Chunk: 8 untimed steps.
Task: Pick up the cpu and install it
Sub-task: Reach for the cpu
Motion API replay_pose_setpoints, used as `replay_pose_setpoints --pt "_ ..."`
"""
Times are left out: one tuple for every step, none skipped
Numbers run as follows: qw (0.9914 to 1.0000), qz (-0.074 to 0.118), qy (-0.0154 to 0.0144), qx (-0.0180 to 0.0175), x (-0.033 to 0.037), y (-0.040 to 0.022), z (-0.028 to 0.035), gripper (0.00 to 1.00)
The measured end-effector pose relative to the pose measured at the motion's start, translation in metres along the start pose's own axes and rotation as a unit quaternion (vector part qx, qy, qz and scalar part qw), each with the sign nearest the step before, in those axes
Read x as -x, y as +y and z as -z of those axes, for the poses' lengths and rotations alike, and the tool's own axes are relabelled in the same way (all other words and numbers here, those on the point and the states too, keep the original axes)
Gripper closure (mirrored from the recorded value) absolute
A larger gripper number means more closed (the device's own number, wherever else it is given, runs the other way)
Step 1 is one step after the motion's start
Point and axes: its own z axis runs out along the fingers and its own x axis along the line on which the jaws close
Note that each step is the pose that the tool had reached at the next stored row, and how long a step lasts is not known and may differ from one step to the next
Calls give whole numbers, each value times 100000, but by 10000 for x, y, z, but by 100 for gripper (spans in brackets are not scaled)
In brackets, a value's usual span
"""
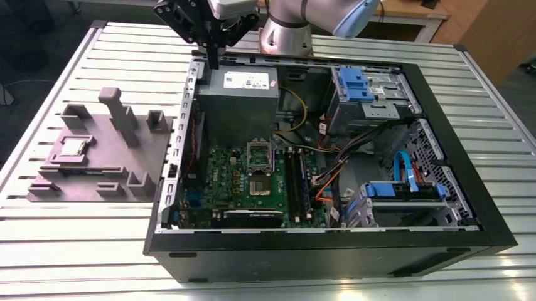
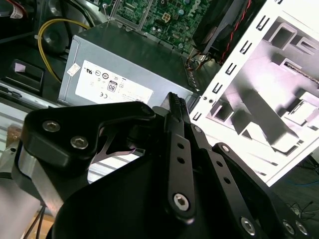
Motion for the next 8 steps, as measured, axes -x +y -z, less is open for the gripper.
replay_pose_setpoints --pt "100000 -3 0 2 -3 0 0 90" --pt "100000 -5 1 0 -6 0 0 90" --pt "100000 -2 2 -1 -7 -1 0 90" --pt "100000 -3 4 -1 -19 -2 -2 90" --pt "100000 -4 4 -2 -43 -3 -3 90" --pt "100000 -4 1 0 -44 -4 -3 90" --pt "100000 -2 2 0 -45 -4 -3 90" --pt "100000 -2 -1 4 -49 -4 -3 90"
